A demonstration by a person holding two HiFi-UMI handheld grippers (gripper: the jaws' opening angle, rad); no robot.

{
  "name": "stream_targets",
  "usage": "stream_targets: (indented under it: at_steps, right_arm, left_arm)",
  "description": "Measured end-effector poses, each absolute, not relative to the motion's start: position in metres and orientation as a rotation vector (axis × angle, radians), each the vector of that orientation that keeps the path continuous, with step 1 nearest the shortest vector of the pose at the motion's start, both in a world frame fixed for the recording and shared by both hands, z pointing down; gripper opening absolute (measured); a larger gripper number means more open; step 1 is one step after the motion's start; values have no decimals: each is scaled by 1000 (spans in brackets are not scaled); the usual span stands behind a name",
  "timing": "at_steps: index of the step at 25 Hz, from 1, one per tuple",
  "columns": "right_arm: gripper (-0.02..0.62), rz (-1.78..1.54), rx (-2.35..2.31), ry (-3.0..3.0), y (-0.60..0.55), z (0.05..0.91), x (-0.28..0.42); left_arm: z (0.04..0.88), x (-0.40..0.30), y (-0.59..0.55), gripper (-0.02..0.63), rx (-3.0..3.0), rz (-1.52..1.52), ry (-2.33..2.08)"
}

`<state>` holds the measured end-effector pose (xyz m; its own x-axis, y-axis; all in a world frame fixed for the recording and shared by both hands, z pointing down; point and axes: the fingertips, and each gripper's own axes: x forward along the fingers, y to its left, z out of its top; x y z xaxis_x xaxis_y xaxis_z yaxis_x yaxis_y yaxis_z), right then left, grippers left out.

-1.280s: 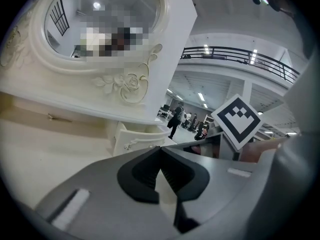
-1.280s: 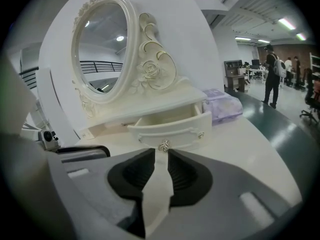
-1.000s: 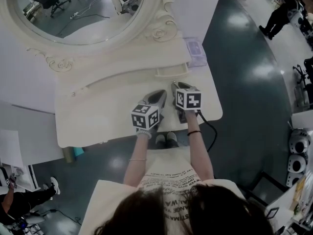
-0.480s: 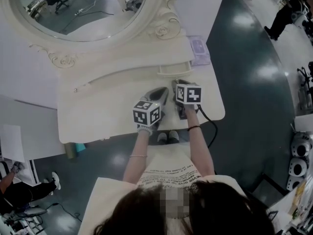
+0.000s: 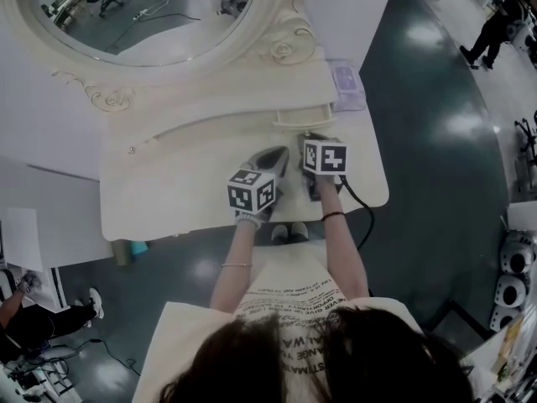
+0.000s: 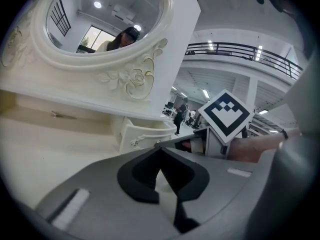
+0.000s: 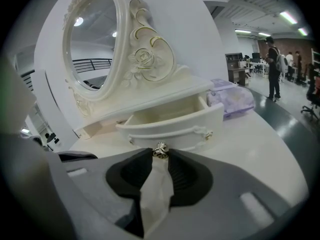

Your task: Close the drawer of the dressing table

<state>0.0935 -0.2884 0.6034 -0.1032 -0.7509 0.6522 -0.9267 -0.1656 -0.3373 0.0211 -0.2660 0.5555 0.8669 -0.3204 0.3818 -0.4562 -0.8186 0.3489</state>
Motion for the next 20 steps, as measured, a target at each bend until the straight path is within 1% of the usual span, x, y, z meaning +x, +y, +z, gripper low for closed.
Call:
stream_targets:
  at_steps: [20]
  right_arm:
    - [100, 1109, 1906, -1868, -298, 600, 98]
  left_arm:
    - [556, 22, -279, 2, 2587, 417, -597]
